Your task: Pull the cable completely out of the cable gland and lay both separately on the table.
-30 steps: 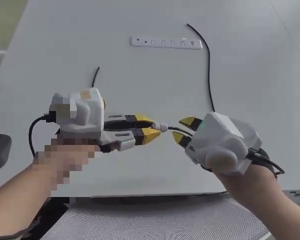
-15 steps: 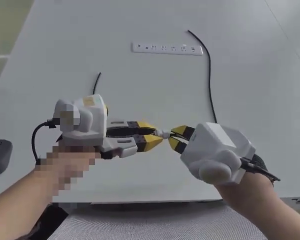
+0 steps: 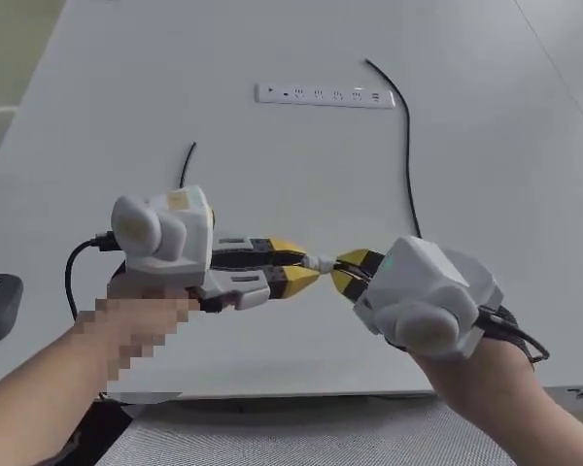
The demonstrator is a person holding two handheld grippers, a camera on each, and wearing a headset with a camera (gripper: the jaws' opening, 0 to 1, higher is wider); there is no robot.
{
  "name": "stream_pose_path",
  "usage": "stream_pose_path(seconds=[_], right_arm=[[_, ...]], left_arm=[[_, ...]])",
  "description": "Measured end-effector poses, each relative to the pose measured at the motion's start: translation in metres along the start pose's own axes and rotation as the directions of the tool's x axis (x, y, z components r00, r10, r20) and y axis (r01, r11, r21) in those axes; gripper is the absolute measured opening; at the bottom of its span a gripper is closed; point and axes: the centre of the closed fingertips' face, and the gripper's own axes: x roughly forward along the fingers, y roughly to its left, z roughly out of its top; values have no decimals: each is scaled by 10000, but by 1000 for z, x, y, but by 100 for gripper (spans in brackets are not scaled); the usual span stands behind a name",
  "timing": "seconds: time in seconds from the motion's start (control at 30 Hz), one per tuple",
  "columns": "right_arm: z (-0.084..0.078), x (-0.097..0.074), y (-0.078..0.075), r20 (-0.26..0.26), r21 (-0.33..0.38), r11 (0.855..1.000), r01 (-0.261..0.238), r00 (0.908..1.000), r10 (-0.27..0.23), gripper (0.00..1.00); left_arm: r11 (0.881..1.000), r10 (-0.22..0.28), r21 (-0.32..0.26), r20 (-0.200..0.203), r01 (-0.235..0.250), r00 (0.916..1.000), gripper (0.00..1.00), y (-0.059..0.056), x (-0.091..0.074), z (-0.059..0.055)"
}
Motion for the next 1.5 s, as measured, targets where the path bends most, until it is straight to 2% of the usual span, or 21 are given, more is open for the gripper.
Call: stream_pose_path(seconds=[0.3,0.4,0.53,0.6,0.93,0.97,1.0,1.03,1.13,1.2,1.23,1.33,1.37,1.4,1.5], right_arm=[[-10,2,-7,-82,949,9954,140,9999,-133,0],[-19,3,-12,-201,1553,9876,225,9996,-196,0],[-26,4,-13,-246,1922,9810,251,9995,-207,0],[-30,4,-13,-238,2377,9711,223,9996,-171,0],[-46,4,-19,-531,2999,9526,512,9979,-369,0],[-49,5,-20,-559,3271,9433,571,9976,-411,0],[-51,5,-20,-587,3364,9398,601,9974,-427,0],[-56,6,-21,-737,3663,9280,683,9963,-442,0],[-69,7,-24,-1028,4128,9066,875,9935,-491,0],[-79,7,-26,-1187,4563,8846,964,9918,-469,0],[-84,7,-25,-1296,4848,8692,972,9908,-385,0],[-92,9,-25,-1479,5120,8525,1055,9884,-335,0],[-94,10,-24,-1531,5316,8404,1054,9878,-270,0],[-95,11,-21,-1511,5673,8174,1001,9884,-161,0],[-97,12,-21,-1634,5796,8071,1127,9863,-204,0]], left_arm=[[10000,64,24,-41,-64,10000,15,3,-1,-2],[10000,92,25,-44,-92,9999,15,3,-1,-2],[10000,94,27,-60,-94,9999,15,3,0,-2],[10000,89,30,-82,-89,9999,15,2,0,-3],[10000,80,27,-26,-80,10000,15,1,1,-2],[10000,82,16,-13,-82,10000,15,1,1,-2],[10000,90,17,-8,-90,10000,15,1,2,-2],[10000,85,3,-4,-85,10000,15,1,2,-2],[10000,94,18,26,-94,10000,15,1,1,-2],[10000,88,-25,77,-88,9999,15,1,1,-1],[10000,83,-27,93,-83,9999,15,1,0,0],[10000,74,7,71,-75,9999,15,1,0,-1],[10000,75,12,63,-75,10000,15,1,1,-2],[10000,75,29,45,-75,10000,15,1,1,-2],[10000,44,66,-25,-43,10000,15,-2,3,-4]])
